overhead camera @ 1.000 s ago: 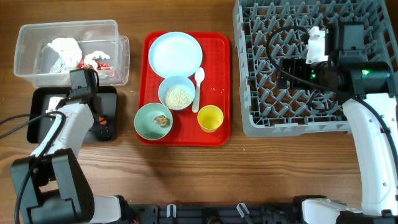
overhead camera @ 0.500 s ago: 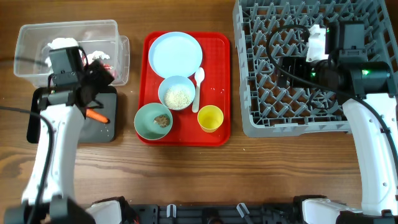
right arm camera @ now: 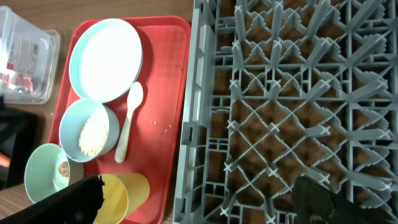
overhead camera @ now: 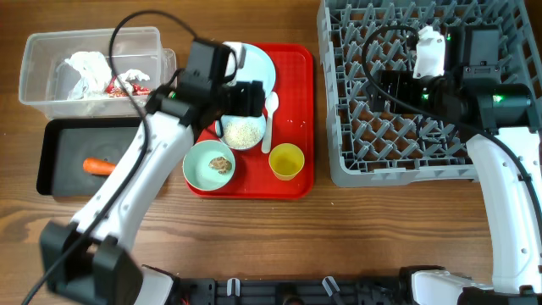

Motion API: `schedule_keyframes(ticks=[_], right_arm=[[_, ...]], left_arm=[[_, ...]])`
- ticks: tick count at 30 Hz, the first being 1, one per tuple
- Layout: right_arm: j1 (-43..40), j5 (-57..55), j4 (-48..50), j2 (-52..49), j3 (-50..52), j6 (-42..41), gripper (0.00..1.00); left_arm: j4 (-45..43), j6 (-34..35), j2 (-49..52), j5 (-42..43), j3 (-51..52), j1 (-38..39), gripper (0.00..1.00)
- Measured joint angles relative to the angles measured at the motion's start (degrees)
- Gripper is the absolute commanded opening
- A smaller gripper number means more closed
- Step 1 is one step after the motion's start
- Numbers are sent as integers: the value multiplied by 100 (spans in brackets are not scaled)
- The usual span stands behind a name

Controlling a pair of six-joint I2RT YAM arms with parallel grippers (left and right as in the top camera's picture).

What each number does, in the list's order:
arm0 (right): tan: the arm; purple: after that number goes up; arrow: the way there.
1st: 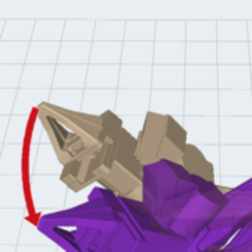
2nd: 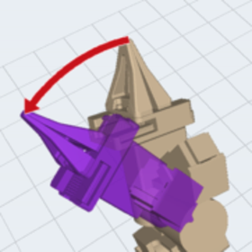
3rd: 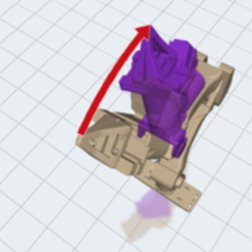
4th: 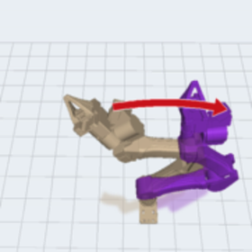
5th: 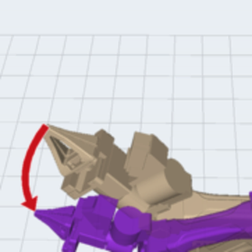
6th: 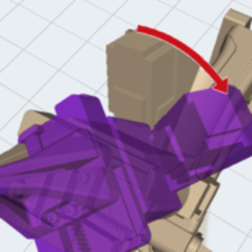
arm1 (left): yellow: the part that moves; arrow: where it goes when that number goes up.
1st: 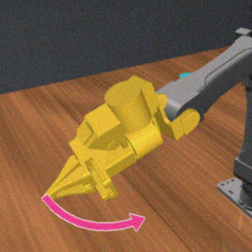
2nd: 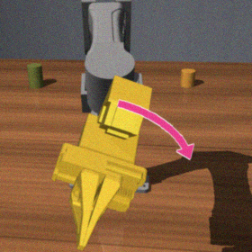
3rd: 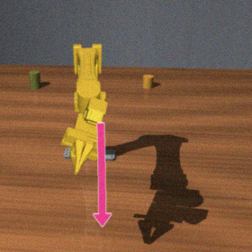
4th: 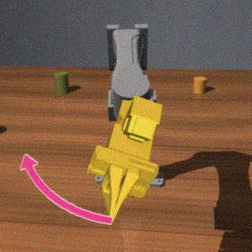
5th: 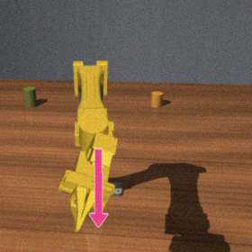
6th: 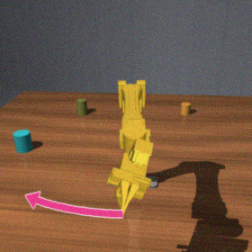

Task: Sort waste into correct bins and load items into the dishwasher rack
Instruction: 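Reach the left gripper to the rice bowl rim and grasp it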

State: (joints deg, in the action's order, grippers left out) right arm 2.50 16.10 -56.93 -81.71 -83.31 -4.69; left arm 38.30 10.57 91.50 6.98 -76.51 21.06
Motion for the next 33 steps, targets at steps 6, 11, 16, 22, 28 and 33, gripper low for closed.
schedule_keyframes(ticks=[6,11,16,22,28,33], right_arm=[[0,20,-70,0,0,-63,100],[0,20,-85,0,0,-63,100],[0,22,-85,0,0,-63,100],[0,20,-85,0,0,-63,100],[0,20,-87,0,0,-63,100],[0,20,-87,0,0,-63,100]], left_arm=[[310,-188,1084,-2,-643,365,72],[354,-304,1434,-378,-643,739,67],[354,-247,1965,-634,-645,793,55],[396,258,2232,-715,-645,793,25],[413,656,2232,-715,-597,793,21],[411,717,2232,-715,-588,793,20]])
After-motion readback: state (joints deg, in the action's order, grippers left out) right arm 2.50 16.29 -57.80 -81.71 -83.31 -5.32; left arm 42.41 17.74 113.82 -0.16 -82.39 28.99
